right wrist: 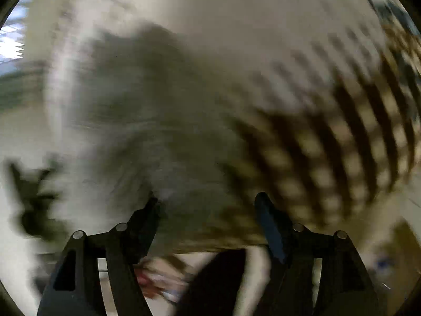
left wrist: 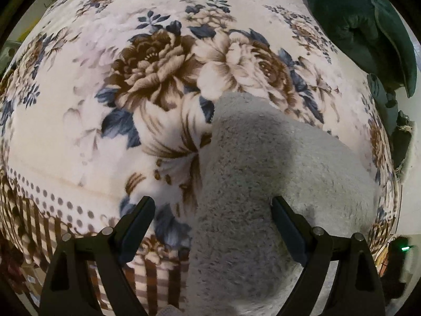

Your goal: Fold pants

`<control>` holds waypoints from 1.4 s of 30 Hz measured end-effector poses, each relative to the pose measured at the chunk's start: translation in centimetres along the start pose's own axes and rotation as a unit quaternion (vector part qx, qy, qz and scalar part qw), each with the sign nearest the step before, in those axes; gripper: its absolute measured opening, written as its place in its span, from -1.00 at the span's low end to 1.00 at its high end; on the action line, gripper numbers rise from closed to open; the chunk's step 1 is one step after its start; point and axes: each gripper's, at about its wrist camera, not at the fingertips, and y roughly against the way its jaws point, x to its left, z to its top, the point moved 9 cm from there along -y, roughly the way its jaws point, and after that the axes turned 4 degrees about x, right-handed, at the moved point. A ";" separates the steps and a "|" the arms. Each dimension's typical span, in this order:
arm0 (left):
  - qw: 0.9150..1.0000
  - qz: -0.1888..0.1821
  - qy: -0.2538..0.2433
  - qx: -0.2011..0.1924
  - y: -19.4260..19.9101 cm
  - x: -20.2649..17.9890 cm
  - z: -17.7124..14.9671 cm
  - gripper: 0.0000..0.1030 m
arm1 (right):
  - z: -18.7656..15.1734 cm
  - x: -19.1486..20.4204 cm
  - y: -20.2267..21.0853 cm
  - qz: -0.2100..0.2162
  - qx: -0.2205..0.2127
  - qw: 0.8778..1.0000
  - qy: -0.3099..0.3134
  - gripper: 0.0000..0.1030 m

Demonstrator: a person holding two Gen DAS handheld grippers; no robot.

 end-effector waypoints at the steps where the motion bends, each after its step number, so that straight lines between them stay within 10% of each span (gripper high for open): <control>1: 1.000 -0.003 -0.003 0.006 -0.1 -0.2 -0.1 0.79 | -0.2 -0.8 -0.8 -0.013 0.011 1.000 -0.005 0.43; 8: 1.000 -0.016 -0.014 -0.016 2.0 -1.3 1.2 0.79 | 3.6 4.1 9.3 0.064 -0.129 0.989 0.034 0.47; 14: 1.000 -0.019 0.003 -0.011 -0.3 -1.7 4.7 0.79 | 10.4 5.2 5.7 0.181 -0.056 0.981 -0.037 0.44; 16: 1.000 -0.027 0.014 0.000 -1.4 -1.4 5.5 0.79 | 11.5 5.6 4.9 0.191 -0.063 0.978 -0.052 -0.31; 20: 0.998 -0.041 0.040 0.024 -3.3 -0.2 6.4 0.80 | 13.3 7.6 5.4 0.155 -0.130 0.979 -0.028 -0.58; 26: 0.992 -0.094 0.072 0.054 -3.7 0.5 5.9 0.92 | 14.2 6.4 4.1 0.102 -0.097 0.990 -0.025 -0.54; 30: 0.989 -0.129 0.064 0.009 1.6 0.5 3.4 0.89 | 11.8 6.6 7.3 0.124 -0.113 0.986 -0.012 0.16; 37: 0.990 -0.118 0.069 0.041 2.9 0.8 -7.1 0.89 | 2.2 4.4 6.3 0.147 -0.071 0.987 -0.010 0.18; 42: 0.985 -0.106 0.109 0.077 -1.2 3.6 -10.3 0.93 | -0.2 0.8 1.0 0.074 -0.044 0.996 -0.023 0.17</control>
